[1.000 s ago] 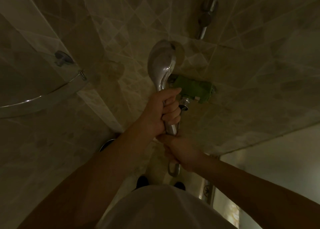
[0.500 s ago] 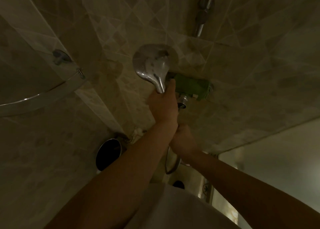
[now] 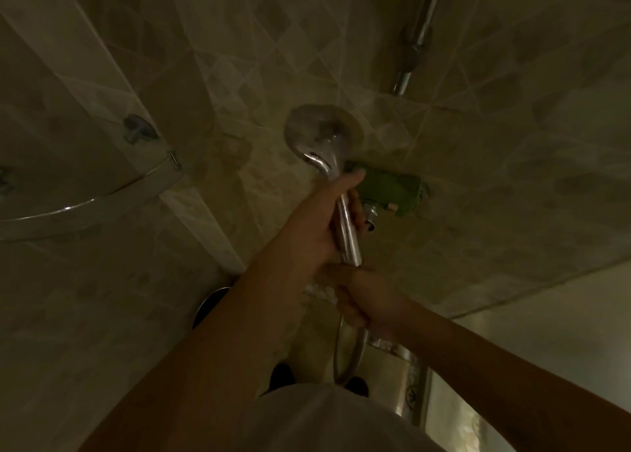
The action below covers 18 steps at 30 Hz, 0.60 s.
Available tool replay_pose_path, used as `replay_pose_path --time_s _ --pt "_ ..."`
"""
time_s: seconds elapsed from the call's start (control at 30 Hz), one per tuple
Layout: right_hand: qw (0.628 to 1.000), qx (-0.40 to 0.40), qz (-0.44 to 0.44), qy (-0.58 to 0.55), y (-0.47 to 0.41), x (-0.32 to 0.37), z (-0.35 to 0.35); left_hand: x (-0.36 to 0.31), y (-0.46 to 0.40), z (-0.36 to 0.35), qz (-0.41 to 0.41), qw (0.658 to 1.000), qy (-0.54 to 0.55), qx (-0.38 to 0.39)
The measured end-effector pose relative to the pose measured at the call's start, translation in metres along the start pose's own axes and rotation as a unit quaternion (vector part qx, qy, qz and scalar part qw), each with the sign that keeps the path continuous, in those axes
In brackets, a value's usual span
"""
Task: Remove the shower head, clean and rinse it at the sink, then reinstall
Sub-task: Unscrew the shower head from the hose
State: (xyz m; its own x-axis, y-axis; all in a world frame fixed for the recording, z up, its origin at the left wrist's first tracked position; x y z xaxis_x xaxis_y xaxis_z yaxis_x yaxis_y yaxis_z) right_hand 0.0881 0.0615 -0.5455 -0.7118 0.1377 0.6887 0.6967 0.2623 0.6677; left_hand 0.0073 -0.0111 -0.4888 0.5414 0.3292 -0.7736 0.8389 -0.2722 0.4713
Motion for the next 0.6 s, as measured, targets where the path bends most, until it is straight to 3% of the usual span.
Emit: replay_pose_path --time_s 0.07,0.13,0.23,0.4,0.5,0.6 --pt "0.987 -0.098 0.067 0.107 -0.006 0.01 0.012 0.011 -0.002 0.009 0.005 0.988 -0.021 -0.15" --pt "0.952 -0.131 0.124 0.247 -0.015 0.017 0.01 0.024 -0.003 0.02 0.012 0.96 -0.044 -0.277" --pt "0.914 -0.156 0.156 0.341 -0.026 0.01 0.002 0.03 -0.003 0.044 0.037 0.923 -0.046 -0.379" --pt "0.941 -0.166 0.163 0.244 -0.025 0.01 0.004 0.024 -0.004 0.043 0.037 0.946 0.02 -0.321" --pt "0.957 -0.12 0.177 0.195 -0.011 0.022 -0.004 0.012 -0.004 0.03 0.006 0.977 0.057 -0.204" --pt "0.972 -0.066 0.18 0.132 0.011 0.037 -0.019 -0.008 0.005 0.014 -0.049 0.996 0.059 -0.038"
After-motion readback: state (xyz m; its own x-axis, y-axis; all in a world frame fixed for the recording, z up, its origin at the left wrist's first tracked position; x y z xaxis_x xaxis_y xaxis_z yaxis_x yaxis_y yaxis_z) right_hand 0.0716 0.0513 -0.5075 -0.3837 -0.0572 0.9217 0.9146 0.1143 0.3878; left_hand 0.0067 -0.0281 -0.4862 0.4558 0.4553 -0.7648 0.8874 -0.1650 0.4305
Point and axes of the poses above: each hand's wrist, its own y-axis away from the middle knuckle, its own z-axis out of the back of the hand, x = y × z, the point moved 6 cm from there along -y, towards the middle knuckle, and after that the axes turned 9 degrees about -y, right-handed, at the moved point
